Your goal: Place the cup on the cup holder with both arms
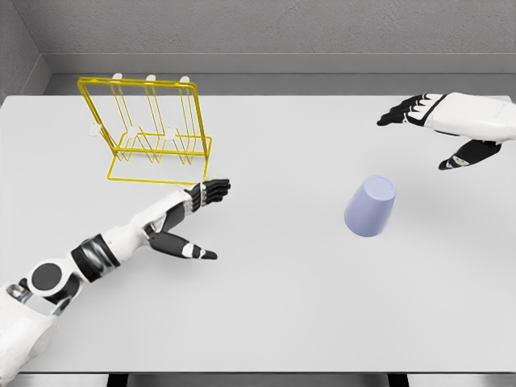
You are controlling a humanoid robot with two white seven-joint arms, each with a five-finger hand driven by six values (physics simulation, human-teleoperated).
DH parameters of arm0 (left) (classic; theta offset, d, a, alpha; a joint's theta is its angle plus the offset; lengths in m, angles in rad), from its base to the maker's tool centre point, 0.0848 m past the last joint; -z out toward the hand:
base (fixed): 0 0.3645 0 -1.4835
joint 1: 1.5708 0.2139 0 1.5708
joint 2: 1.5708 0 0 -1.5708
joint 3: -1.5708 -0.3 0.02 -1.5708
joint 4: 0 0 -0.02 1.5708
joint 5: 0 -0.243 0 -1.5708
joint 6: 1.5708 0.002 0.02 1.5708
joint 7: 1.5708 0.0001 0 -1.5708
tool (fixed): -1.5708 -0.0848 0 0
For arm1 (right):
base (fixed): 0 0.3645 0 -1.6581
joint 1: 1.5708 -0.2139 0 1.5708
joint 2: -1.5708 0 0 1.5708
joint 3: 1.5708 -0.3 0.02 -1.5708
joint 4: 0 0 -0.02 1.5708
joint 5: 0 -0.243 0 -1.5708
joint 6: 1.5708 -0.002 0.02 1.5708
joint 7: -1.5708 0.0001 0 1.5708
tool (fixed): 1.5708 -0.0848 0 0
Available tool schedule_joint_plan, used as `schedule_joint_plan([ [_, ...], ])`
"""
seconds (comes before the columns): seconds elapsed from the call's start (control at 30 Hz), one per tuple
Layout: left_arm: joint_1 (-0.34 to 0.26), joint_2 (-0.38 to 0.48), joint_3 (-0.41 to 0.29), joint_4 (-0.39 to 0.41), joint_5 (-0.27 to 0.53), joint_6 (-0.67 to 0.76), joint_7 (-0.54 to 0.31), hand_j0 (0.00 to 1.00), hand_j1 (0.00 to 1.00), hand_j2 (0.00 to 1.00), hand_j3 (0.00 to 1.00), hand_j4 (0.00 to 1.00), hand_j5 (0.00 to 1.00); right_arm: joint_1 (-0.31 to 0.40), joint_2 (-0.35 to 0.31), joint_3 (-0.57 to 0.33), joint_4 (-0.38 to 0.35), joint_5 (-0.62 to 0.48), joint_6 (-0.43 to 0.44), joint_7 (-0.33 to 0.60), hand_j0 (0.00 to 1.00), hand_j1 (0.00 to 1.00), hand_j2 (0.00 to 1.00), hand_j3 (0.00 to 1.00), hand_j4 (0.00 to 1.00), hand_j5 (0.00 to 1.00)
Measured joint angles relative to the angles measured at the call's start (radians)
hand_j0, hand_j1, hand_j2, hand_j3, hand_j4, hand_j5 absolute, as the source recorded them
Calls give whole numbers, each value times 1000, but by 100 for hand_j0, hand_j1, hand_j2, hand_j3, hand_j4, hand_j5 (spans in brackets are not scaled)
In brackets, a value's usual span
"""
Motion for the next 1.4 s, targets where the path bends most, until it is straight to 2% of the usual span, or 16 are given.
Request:
schedule_joint_plan([
  [0.17,-14,-55,3,20,-4,59,2,100,100,100,100,100,100,5,0,1,0,0,0,0,100,100,100,100,100,100],
  [0.37,-46,-84,5,60,-5,107,1,100,100,100,100,100,100,23,-1,5,0,0,0,-1,100,100,100,100,100,100],
  [0.83,-44,-89,5,74,-6,114,-3,100,100,100,100,100,100,20,11,99,-24,11,0,19,100,100,100,100,100,100],
  [1.4,-44,-89,6,72,-6,113,-3,100,100,100,100,100,100,14,58,125,-30,23,0,56,100,100,100,100,100,100],
])
